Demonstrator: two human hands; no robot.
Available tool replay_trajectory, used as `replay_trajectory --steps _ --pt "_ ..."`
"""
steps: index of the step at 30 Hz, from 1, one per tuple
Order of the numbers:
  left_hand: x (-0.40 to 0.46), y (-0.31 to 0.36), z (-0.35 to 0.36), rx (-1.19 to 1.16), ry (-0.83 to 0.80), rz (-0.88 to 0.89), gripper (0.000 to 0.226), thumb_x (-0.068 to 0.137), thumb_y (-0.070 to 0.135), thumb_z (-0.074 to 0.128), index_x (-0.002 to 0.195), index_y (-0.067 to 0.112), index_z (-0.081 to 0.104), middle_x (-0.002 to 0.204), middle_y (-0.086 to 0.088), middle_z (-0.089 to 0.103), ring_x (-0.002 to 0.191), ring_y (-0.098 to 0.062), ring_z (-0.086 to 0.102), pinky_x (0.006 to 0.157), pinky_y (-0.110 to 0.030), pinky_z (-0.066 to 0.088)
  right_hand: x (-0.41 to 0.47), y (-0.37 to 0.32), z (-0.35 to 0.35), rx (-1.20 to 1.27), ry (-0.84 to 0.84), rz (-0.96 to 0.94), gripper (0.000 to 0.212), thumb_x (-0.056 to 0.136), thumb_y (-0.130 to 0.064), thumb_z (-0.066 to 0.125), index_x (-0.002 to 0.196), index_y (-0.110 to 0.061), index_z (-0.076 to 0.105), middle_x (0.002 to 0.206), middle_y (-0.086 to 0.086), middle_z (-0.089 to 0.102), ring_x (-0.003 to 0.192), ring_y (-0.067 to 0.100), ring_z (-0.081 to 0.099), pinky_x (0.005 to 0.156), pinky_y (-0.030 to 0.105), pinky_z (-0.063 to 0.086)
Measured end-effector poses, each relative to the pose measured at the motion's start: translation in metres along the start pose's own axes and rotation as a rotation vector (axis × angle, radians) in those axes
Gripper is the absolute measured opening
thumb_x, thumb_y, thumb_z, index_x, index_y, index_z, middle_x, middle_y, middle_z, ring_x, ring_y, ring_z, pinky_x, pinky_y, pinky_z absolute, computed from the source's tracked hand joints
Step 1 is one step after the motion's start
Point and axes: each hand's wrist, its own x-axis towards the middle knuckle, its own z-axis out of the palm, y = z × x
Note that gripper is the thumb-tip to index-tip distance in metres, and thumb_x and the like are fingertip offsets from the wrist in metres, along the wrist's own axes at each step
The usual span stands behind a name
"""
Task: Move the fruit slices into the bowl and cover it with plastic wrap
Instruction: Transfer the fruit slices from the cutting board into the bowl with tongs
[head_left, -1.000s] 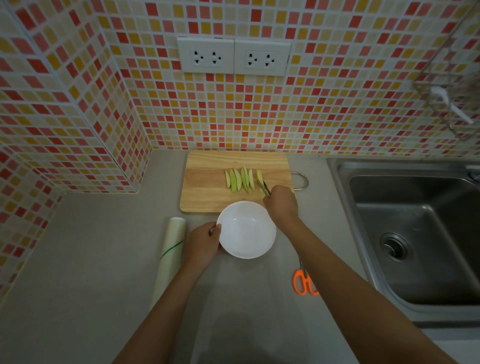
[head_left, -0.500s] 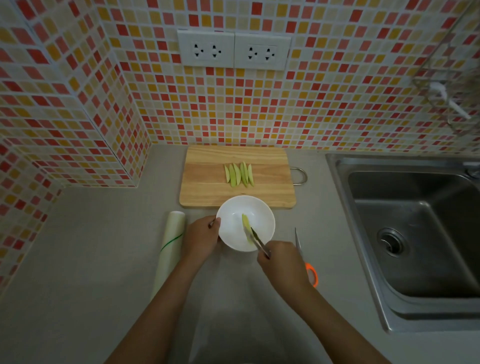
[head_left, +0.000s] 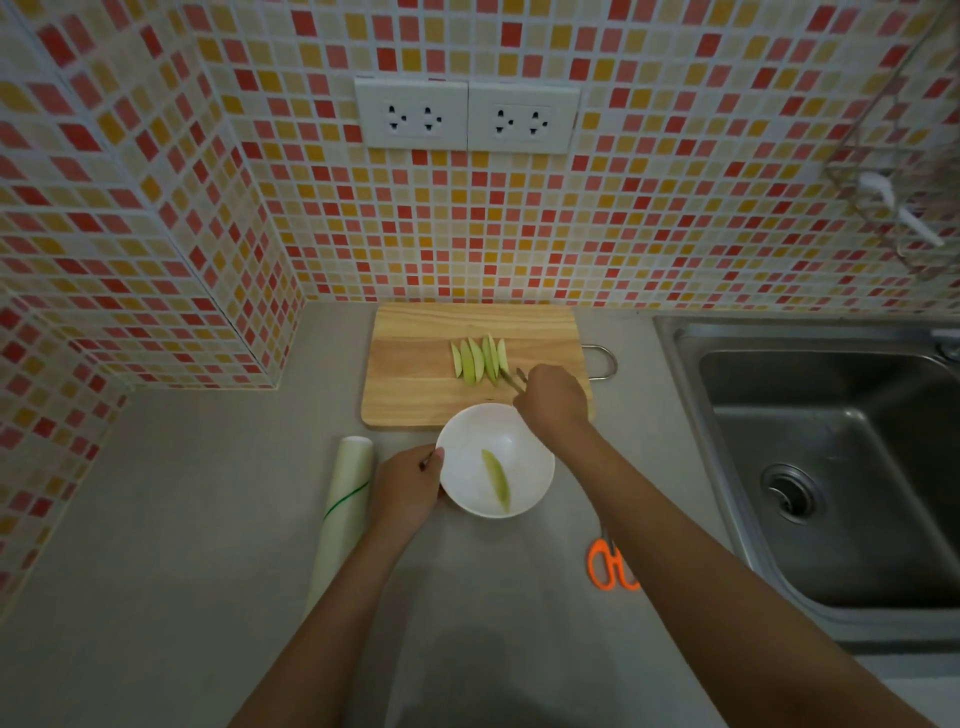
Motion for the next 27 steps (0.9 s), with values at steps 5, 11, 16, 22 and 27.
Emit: replay_trajectory --steps 5,11,16,22,27 --pt "0.0 -0.001 0.0 -0.01 -0.003 -0.002 0.03 0.098 0.025 0.044 0.087 0.016 0.07 0.08 -0.014 0.073 0.074 -0.034 0.069 0.074 -0.052 0.057 0.011 -0.004 0.005 0.013 0.02 -0.011 0.022 0.081 0.004 0.05 0.061 -0.007 0.048 0.066 0.005 0.053 0.072 0.028 0.057 0.047 0.026 0.029" --pt "-0.001 0.0 0.0 -0.007 0.003 -0.023 0.032 0.097 0.026 0.044 0.091 0.013 0.073 0.079 -0.01 0.073 0.072 -0.03 0.07 0.075 -0.05 0.058 -0.036 0.014 -0.014 0.179 0.083 -0.024 0.039 0.083 -0.009 0.053 0.049 -0.013 0.034 0.051 0.0 0.037 0.049 0.016 0.037 0.042 0.026 0.019" --pt "-0.001 0.002 -0.001 0.02 0.002 -0.014 0.034 0.098 0.026 0.043 0.084 0.012 0.072 0.072 -0.007 0.071 0.067 -0.028 0.069 0.073 -0.046 0.058 -0.111 0.028 -0.008 0.16 -0.001 -0.104 0.033 0.082 -0.02 0.058 0.052 -0.011 0.048 0.051 0.009 0.048 0.05 0.023 0.048 0.049 0.031 0.03" --pt "-0.003 0.003 0.0 0.015 0.01 -0.002 0.032 0.098 0.022 0.043 0.08 0.016 0.069 0.066 -0.001 0.067 0.061 -0.024 0.066 0.07 -0.043 0.056 -0.128 0.027 0.011 -0.083 -0.153 -0.024 0.026 0.088 -0.018 0.05 0.098 -0.001 0.066 0.101 0.018 0.069 0.095 0.033 0.065 0.073 0.033 0.048" --pt "-0.002 0.001 0.0 0.026 0.006 -0.003 0.035 0.098 0.024 0.043 0.081 0.01 0.07 0.07 -0.008 0.07 0.065 -0.03 0.068 0.071 -0.046 0.058 -0.1 0.015 -0.008 -0.041 0.01 -0.036 0.024 0.086 -0.021 0.054 0.094 -0.001 0.065 0.096 0.018 0.068 0.089 0.035 0.064 0.063 0.029 0.035"
